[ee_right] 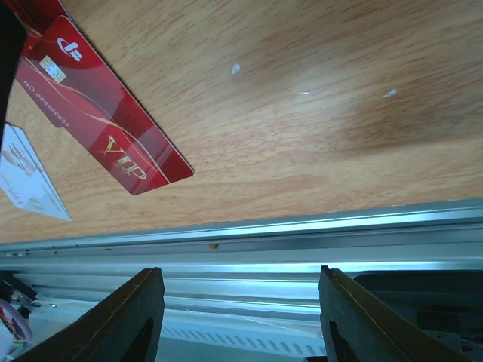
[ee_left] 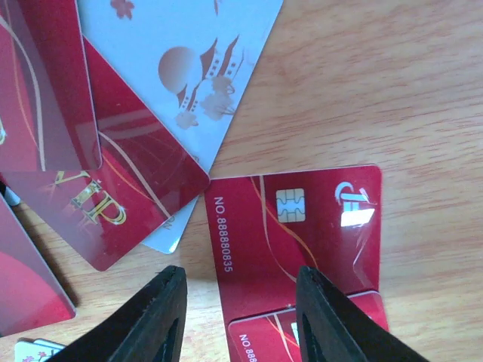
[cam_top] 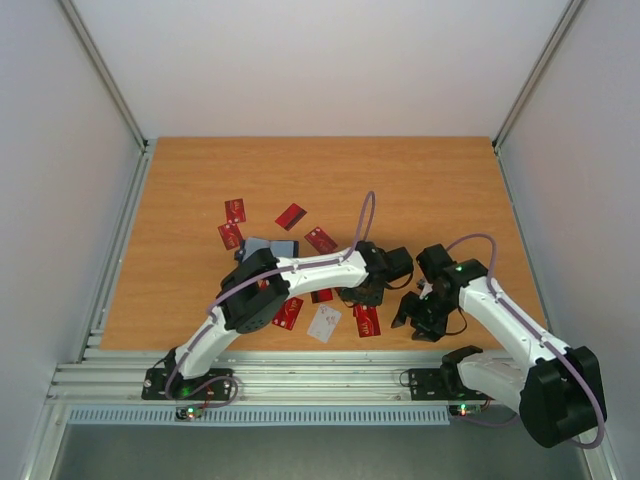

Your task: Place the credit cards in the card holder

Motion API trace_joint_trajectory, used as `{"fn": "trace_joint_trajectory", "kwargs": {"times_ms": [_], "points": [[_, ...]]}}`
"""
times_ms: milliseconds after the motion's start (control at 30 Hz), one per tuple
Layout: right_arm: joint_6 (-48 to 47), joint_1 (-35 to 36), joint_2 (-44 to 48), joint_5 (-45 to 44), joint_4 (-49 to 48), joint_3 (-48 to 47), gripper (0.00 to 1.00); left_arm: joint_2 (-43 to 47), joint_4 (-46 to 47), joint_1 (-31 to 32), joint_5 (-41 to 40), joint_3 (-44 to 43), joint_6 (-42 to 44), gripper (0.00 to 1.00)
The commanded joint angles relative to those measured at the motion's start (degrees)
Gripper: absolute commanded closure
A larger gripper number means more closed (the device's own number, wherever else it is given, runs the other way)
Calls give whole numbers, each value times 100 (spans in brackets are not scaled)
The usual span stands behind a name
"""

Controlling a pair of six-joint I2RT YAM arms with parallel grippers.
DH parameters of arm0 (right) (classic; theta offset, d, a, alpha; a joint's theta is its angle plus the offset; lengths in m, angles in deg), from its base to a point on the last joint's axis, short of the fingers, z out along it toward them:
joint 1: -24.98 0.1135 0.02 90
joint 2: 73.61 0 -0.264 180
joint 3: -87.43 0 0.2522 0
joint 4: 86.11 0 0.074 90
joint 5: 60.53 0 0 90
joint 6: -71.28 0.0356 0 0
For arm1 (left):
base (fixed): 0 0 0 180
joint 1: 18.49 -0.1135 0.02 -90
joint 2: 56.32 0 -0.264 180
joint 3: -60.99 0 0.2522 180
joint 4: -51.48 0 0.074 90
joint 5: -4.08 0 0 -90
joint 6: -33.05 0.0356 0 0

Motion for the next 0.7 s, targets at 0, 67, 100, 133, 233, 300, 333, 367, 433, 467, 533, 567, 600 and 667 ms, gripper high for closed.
{"fn": "trace_joint_trajectory", "kwargs": {"times_ms": [0,67,100,133,233,300,333,367,433,467,533,567,600,667], "points": [[251,-2,219,-120,162,62,43,-265,-146,-19,62,-29,37,57],[317,-6,298,-55,136,170,43,-306,-121,-19,200,9,80,57],[342,-7,326,-26,119,209,43,-290,-83,-13,268,71,87,58],[348,-2,334,4,102,240,43,-253,-21,-11,330,155,94,58],[342,-7,303,54,90,278,43,-81,164,42,464,471,121,58],[341,-7,287,79,77,279,43,21,245,95,539,626,139,58],[352,-4,283,104,71,281,43,58,262,126,566,677,140,58],[354,-5,283,135,51,285,43,87,269,156,592,714,147,58],[357,-6,278,213,-2,313,43,138,292,216,601,793,145,58],[358,-7,275,251,-29,323,43,165,304,236,605,831,149,58],[350,-4,269,350,-101,368,43,209,365,274,639,902,146,58],[342,-3,250,408,-152,408,43,238,431,286,673,944,149,59],[330,-6,217,481,-207,441,43,263,508,292,722,988,162,59],[272,-4,112,607,-314,512,43,280,578,320,788,1005,187,59]]}}
